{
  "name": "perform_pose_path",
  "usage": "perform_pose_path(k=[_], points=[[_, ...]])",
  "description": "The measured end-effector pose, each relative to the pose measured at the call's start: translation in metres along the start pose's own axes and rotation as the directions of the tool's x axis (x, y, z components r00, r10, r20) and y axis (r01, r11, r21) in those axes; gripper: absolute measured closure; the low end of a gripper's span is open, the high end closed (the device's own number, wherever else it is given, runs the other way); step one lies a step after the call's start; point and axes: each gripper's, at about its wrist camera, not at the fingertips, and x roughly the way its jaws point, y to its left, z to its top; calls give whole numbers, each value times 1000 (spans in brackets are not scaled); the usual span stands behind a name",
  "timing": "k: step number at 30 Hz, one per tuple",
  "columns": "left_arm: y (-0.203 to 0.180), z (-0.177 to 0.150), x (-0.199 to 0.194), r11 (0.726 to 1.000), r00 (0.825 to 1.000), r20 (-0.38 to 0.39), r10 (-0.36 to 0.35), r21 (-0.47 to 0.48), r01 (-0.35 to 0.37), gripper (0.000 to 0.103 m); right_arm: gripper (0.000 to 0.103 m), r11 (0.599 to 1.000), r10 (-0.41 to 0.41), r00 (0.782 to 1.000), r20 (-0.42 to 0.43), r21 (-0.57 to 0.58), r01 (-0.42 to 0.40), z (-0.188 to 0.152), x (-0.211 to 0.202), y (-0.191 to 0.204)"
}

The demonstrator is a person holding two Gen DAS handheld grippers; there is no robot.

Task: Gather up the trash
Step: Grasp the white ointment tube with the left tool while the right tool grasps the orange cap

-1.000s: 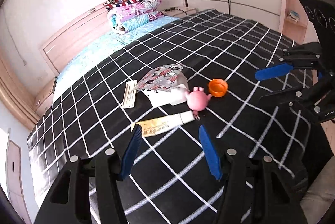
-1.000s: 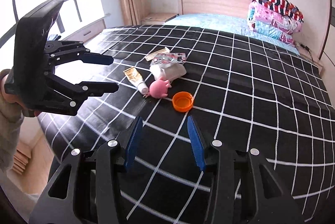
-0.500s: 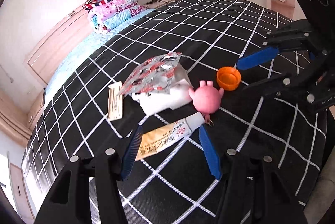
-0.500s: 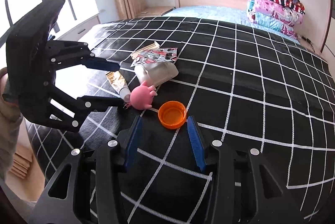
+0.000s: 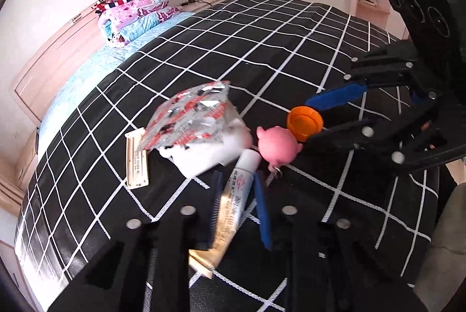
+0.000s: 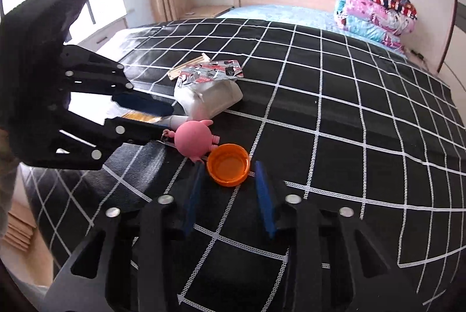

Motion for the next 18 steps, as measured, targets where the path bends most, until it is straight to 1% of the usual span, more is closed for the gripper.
perform_pose_path(k=[6,9,18], points=[[-15,-5,-6,1000,1000,-7,11,4,-11,86,74,1000,10,1000,9,1,-10,-3,-2,-1],[-19,-10,-12,999,1000,-7,28,-17,-28,87,74,1000,11,1000,11,7,-11,-5,-5,-2],[-28,-19,-33,995,998,29,58,-81,-56,87,74,1000,17,1000,26,2,-17,-8,-15,3]])
